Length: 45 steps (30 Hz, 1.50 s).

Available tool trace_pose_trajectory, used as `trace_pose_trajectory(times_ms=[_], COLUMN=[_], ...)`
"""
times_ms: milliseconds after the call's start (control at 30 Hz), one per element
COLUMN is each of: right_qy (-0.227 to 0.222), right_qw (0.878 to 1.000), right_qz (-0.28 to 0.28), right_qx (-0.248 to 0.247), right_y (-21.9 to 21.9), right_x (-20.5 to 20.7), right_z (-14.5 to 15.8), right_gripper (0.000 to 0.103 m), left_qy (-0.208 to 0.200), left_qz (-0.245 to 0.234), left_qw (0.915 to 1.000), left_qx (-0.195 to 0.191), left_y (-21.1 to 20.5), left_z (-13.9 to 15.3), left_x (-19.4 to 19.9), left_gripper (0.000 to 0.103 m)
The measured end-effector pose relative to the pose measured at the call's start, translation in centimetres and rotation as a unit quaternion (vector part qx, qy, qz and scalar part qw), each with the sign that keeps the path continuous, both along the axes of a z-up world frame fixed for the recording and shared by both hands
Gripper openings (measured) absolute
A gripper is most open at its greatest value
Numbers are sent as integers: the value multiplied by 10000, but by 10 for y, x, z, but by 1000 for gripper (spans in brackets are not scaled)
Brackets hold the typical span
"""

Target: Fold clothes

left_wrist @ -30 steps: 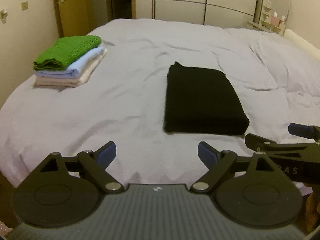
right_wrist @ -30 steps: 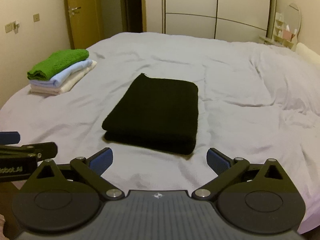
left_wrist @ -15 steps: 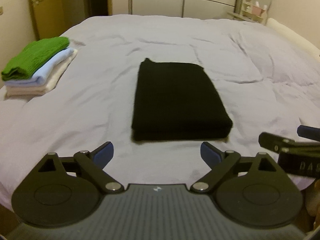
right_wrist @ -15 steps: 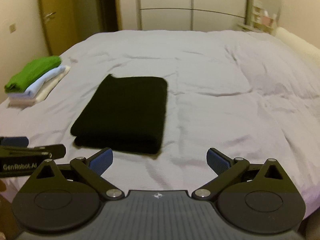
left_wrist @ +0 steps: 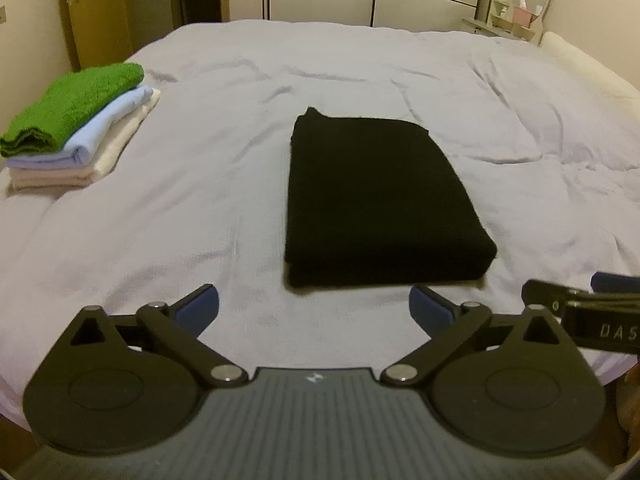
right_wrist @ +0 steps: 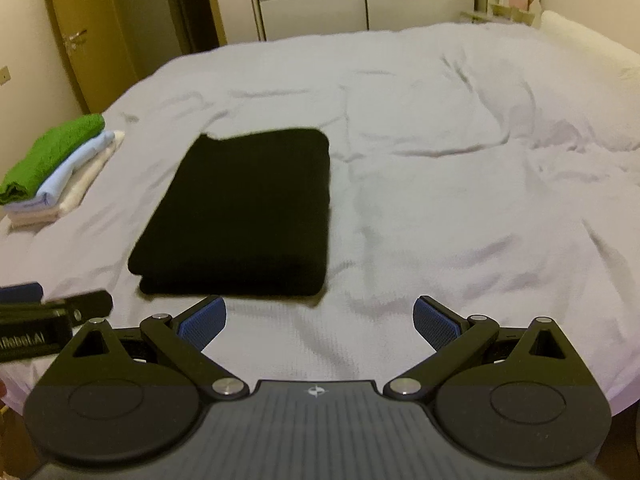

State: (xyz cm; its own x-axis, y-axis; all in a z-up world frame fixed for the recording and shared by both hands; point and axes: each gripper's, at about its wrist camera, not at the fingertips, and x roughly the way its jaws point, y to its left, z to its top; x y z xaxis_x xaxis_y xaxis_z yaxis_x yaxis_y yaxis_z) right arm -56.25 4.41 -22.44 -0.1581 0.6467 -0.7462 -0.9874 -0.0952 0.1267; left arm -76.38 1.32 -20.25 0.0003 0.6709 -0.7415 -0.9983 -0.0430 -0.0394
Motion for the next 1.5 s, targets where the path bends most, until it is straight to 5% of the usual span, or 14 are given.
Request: trace_pose_trajectory(times_ms=[167,333,500,633,767,867,1233,1500], right_qy=[218,824,1902,2875,3516,3774,4097,4234], right_qw=[9994,9947,9800,9558,9333,9230,9096,9020], right_qz=[-25,-86,-100,-208,-330,-350,-119,-100], right_qx=[-275,-601,-573,-584,-658,-667,-680,-841], right_y=[14,29,52,76,98,111,154,191], right_x=[7,23,42,61,77,83,79,69], right_z=[-21,-48,-56,-67,-83,-93,-114,-130], right_gripper=[103,103,103,103,102,101,88,82], left_qy=[-713,-2140,-3558,-4320,-5266,-5484,-5639,-5529], left_qz=[130,70,-2,246,538,669,305,44], left_qw=[9968,9761,9344,9012,8466,8318,8243,8318], left_qx=[-342,-385,-139,-259,-560,-543,-407,-487], left_y=[7,16,38,60,75,83,131,158], left_z=[-29,-45,-55,-82,-123,-142,-154,-157], left_x=[-32,-75,-111,-130,-138,-140,-140,-127], left_gripper=[102,101,101,100,98,95,94,89])
